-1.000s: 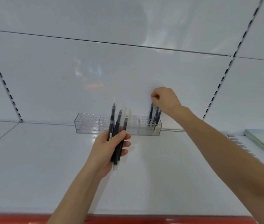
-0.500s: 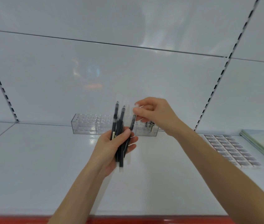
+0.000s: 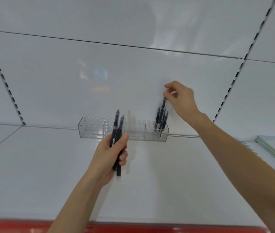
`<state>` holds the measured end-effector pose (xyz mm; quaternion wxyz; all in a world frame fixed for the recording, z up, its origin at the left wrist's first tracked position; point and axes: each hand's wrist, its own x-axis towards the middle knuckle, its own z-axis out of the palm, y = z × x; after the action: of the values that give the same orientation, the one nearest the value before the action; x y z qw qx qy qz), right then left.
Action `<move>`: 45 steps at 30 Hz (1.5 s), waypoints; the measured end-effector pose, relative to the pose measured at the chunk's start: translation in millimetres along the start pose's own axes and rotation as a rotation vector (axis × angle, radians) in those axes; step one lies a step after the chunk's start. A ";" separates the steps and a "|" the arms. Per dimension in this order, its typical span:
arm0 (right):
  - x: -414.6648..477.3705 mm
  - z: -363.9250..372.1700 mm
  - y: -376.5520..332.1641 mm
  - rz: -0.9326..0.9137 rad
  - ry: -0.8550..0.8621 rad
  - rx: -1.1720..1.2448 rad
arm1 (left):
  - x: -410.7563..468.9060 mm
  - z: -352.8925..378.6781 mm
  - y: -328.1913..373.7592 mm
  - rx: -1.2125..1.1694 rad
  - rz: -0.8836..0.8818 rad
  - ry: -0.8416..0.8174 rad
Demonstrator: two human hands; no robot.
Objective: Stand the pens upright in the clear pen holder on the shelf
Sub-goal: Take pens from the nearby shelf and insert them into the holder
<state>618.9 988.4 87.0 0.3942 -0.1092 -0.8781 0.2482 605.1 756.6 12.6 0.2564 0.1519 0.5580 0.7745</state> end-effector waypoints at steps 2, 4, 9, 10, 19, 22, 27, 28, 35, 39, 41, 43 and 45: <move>2.4 -0.8 -0.2 -0.010 -0.004 -0.010 | -0.2 0.4 0.5 -0.013 -0.008 0.015; 4.6 -2.3 -0.1 -0.011 -0.016 -0.024 | -0.1 1.4 0.9 -0.048 -0.025 0.016; 1.9 1.7 2.7 -0.008 0.008 0.004 | 1.3 1.8 0.7 -0.134 -0.078 -0.003; 1.3 2.9 3.2 -0.007 0.014 0.014 | 2.2 1.9 0.5 -0.151 -0.090 -0.006; -5.9 7.6 17.7 -0.018 -0.134 -0.233 | 5.5 0.0 -1.4 -0.248 -0.147 -0.016; -4.8 14.2 19.3 -0.069 -0.176 -0.338 | 5.0 -0.1 -1.9 -0.191 -0.101 -0.027; -10.6 11.0 13.2 -0.075 -0.112 -0.320 | -1.5 1.8 0.2 -0.171 -0.054 -0.081; -17.0 8.1 4.5 -0.024 -0.055 -0.198 | -1.9 2.5 0.6 -0.165 -0.045 -0.079; -59.3 4.0 -52.8 0.289 -0.371 0.453 | -1.7 12.8 -4.1 -0.068 -0.024 -0.092; -48.8 -6.1 -46.1 0.353 -0.185 0.607 | -1.9 11.5 -3.5 -0.071 -0.030 -0.054; -31.6 -18.8 -33.8 0.347 0.007 0.589 | -1.7 7.2 -3.5 -0.096 -0.040 -0.008; -16.8 -27.8 -20.4 0.283 0.154 0.403 | -1.8 2.5 -4.1 -0.093 -0.042 0.033; -10.2 -26.8 -8.5 0.224 0.203 0.224 | -1.8 -0.4 -4.8 -0.111 -0.046 0.048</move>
<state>645.8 986.6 100.1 0.4605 -0.1862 -0.7831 0.3744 607.5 756.4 8.0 0.2686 0.1062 0.5235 0.8016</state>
